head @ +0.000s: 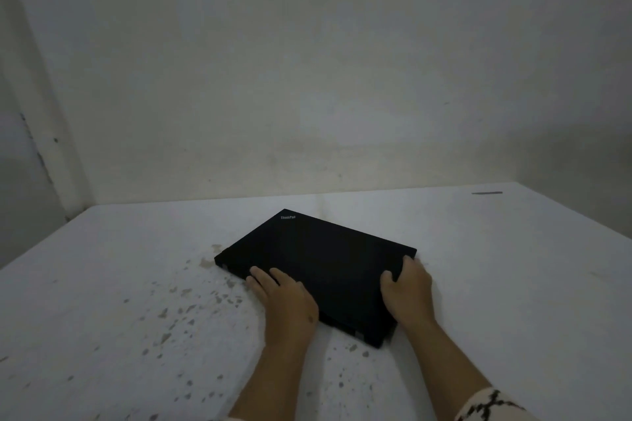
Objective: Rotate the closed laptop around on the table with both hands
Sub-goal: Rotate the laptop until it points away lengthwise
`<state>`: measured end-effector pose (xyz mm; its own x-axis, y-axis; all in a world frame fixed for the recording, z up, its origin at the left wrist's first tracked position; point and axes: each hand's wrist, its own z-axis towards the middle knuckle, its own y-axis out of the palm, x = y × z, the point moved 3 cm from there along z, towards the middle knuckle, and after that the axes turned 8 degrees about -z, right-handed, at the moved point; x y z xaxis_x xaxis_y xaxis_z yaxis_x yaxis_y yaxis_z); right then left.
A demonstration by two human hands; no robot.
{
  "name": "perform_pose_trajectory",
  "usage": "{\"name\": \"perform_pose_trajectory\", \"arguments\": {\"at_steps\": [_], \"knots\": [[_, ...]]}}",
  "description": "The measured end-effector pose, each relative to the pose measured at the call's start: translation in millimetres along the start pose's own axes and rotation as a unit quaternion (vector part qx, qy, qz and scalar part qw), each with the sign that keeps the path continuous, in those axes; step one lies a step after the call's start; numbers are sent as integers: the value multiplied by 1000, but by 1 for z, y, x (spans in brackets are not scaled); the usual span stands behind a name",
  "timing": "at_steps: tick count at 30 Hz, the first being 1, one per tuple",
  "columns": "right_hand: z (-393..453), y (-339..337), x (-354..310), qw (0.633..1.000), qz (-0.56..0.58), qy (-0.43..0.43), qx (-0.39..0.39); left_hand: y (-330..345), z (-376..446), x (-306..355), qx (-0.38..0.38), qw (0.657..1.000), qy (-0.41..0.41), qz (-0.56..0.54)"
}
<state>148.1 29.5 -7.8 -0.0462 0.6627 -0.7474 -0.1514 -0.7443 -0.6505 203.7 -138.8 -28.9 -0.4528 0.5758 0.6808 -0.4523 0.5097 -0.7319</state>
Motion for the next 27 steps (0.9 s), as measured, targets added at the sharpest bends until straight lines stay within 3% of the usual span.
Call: {"name": "perform_pose_trajectory", "arguments": {"at_steps": [16, 27], "knots": [[67, 5, 8, 991, -102, -82, -13, 5, -10, 7, -34, 998, -23, -53], [61, 4, 13, 985, -162, -60, -3, -4, 5, 0, -45, 994, -11, -103]]}}
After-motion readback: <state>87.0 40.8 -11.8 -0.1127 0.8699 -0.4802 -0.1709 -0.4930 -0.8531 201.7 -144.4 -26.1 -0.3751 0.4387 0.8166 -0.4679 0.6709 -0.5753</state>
